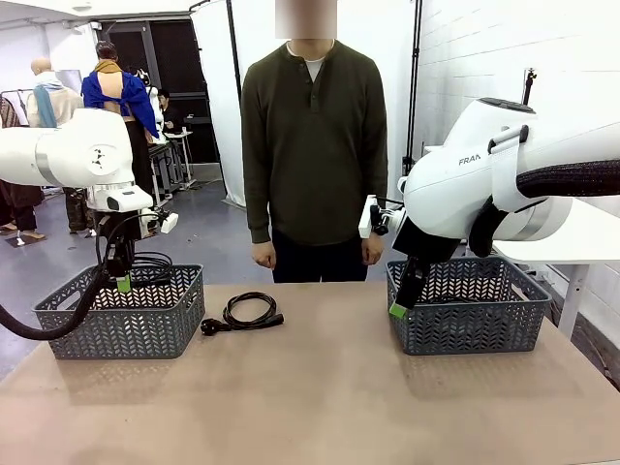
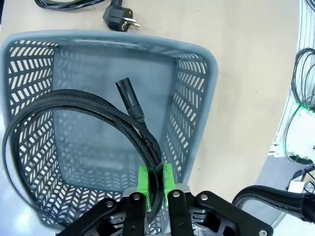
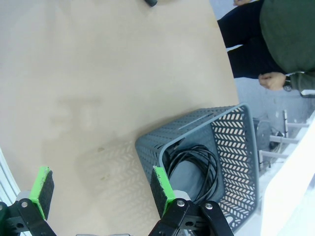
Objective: Organize the cables according to human instructions.
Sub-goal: Pick up a bundle of cables and place it in the basket indicated by the human.
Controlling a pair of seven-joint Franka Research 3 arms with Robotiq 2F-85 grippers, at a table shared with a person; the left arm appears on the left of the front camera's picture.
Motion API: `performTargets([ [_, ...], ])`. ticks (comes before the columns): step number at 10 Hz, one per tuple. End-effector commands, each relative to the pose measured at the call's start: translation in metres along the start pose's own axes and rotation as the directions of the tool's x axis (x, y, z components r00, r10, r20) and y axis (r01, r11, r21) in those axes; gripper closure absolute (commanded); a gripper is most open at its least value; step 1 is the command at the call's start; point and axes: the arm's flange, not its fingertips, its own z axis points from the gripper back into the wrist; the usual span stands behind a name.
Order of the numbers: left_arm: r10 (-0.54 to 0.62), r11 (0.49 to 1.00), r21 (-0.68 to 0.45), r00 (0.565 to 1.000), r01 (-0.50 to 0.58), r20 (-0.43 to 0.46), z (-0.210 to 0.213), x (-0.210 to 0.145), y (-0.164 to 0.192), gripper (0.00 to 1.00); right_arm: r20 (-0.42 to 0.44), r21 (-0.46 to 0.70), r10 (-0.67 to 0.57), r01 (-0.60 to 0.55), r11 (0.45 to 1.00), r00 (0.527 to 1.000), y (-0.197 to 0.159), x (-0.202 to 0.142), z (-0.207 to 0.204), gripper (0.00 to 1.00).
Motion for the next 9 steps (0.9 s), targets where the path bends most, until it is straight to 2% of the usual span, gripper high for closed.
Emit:
performTargets([
  [1, 0.023, 1.000, 0.010, 1.000, -0.023, 0.000, 0.003, -0.004, 0.005, 0.64, -0.005, -0.010, -0.008, 0.008, 1.000, 1.000, 0.000, 0.000, -0.001, 0.00],
  [4, 0.032, 0.999, 0.021, 0.999, -0.032, 0.004, 0.004, -0.008, 0.002, 0.08, -0.005, -0.010, -0.008, 0.008, 1.000, 1.000, 0.000, 0.000, -0.001, 0.00],
  [5, 0.035, 0.999, 0.032, 0.999, -0.035, 0.002, 0.007, -0.007, 0.000, 0.00, -0.005, -0.010, -0.008, 0.008, 1.000, 1.000, 0.000, 0.000, -0.001, 0.00],
  [9, 0.054, 0.996, 0.068, 0.999, -0.053, -0.009, 0.036, -0.005, -0.002, 0.00, -0.005, -0.010, -0.008, 0.008, 1.000, 1.000, 0.000, 0.000, -0.001, 0.00],
])
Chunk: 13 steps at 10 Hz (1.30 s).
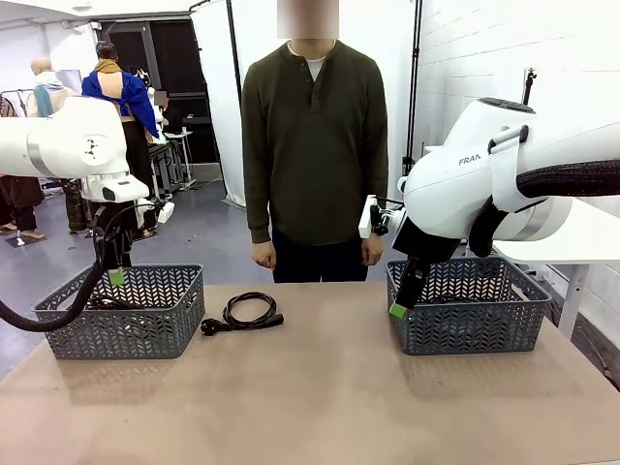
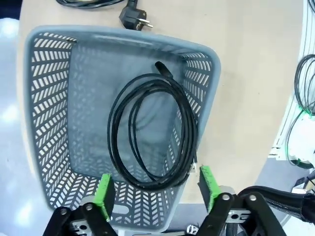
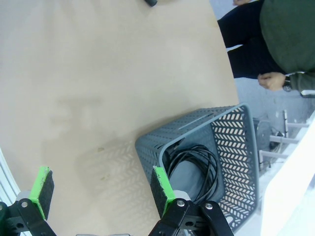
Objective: Organize the cables according to human instructions.
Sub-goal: Pick up a bundle of cables and place it in the basket indicated by the human.
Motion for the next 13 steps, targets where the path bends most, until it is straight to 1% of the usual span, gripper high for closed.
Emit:
performTargets([
  [1, 0.018, 1.000, 0.018, 0.999, -0.017, -0.041, 0.0164, 0.0033, -0.0002, 0.00, -0.005, -0.010, -0.008, 0.008, 1.000, 1.000, 0.0002, 0.0001, -0.0010, 0.00],
  [3, 0.029, 1.000, -0.001, 0.999, -0.029, -0.033, 0.0187, 0.0014, -0.0036, 0.00, -0.005, -0.010, -0.008, 0.008, 1.000, 1.000, 0.0002, 0.0001, -0.0010, 0.00],
  [4, 0.050, 0.997, -0.067, 0.999, -0.049, 0.007, 0.0214, 0.0031, -0.0046, 0.00, -0.005, -0.010, -0.008, 0.008, 1.000, 1.000, 0.0002, 0.0001, -0.0010, 0.00],
  [5, 0.007, 1.000, 0.009, 1.000, -0.007, -0.007, 0.0171, 0.0018, -0.0026, 0.00, -0.005, -0.010, -0.008, 0.008, 1.000, 1.000, 0.0002, 0.0001, -0.0010, 0.00],
  [13, 0.007, 1.000, 0.009, 1.000, -0.007, -0.007, 0.0171, 0.0018, -0.0026, 0.00, -0.005, -0.010, -0.008, 0.008, 1.000, 1.000, 0.0002, 0.0001, -0.0010, 0.00],
])
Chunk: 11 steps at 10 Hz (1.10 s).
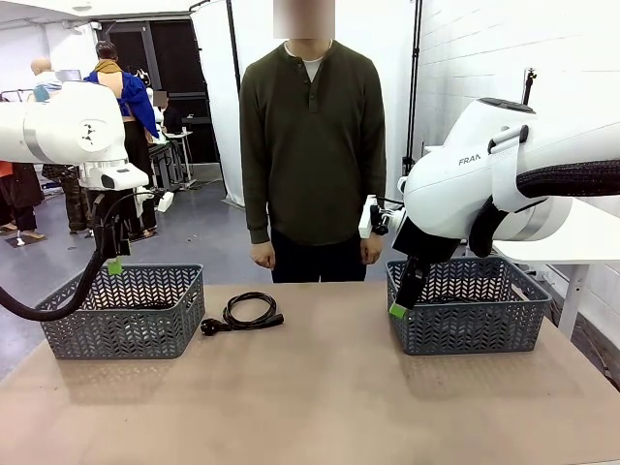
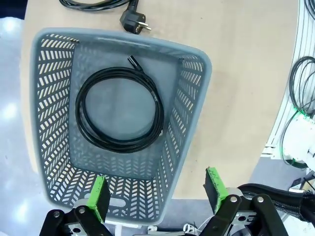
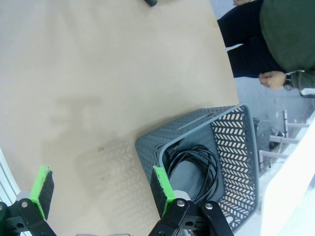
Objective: Organize the cables according to human instructions.
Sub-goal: Pick up a bundle of cables and place it in the basket indicated by the human.
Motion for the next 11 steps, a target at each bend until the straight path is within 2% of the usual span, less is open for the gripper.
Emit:
performTargets([
  [1, 0.000, 1.000, 0.000, 1.000, 0.000, 0.000, 0.000, 0.000, 0.000, 0.00, -0.005, -0.010, -0.008, 0.008, 1.000, 1.000, 0.000, 0.000, -0.001, 0.00],
  [5, 0.007, 0.997, 0.078, 0.994, -0.015, 0.109, 0.006, 0.053, -0.034, 0.00, -0.005, -0.010, -0.008, 0.008, 1.000, 1.000, 0.000, 0.000, -0.001, 0.00],
  [6, 0.009, 0.998, 0.060, 0.992, -0.017, 0.126, 0.005, 0.065, -0.041, 0.00, -0.005, -0.010, -0.008, 0.008, 1.000, 1.000, 0.000, 0.000, -0.001, 0.00],
  [10, 0.009, 0.999, -0.045, 0.956, 0.004, 0.292, -0.006, 0.092, -0.074, 0.00, -0.005, -0.010, -0.008, 0.008, 1.000, 1.000, 0.000, 0.000, -0.001, 0.00],
  [11, 0.018, 1.000, -0.024, 0.947, -0.011, 0.321, -0.010, 0.094, -0.084, 0.00, -0.005, -0.010, -0.008, 0.008, 1.000, 1.000, 0.000, 0.000, -0.001, 0.00],
])
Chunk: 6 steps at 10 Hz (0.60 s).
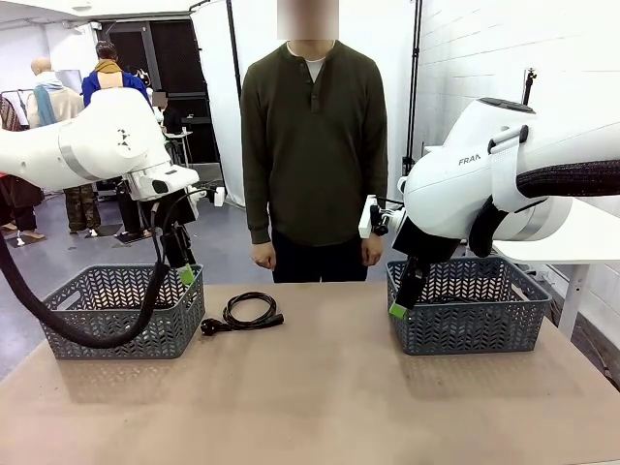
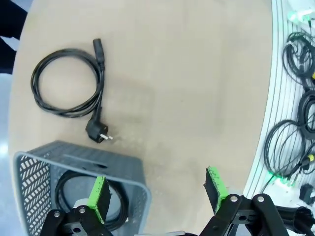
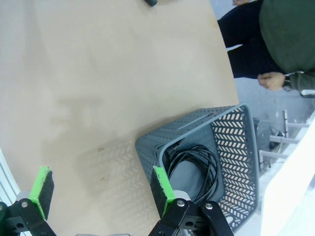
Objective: Organize the cables according to human instructions.
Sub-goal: Pick up a bundle of cables and place it in the basket indicated by the human.
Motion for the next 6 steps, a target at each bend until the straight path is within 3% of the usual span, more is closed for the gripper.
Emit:
performTargets([
  [1, -0.011, 0.999, 0.051, 0.997, 0.007, 0.080, -0.009, -0.009, -0.023, 0.00, -0.005, -0.010, -0.008, 0.008, 1.000, 1.000, 0.000, 0.000, -0.001, 0.00],
  [6, -0.030, 0.979, 0.205, 0.999, 0.023, 0.027, -0.036, 0.003, -0.061, 0.00, -0.005, -0.010, -0.008, 0.008, 1.000, 1.000, 0.000, 0.000, -0.001, 0.00],
])
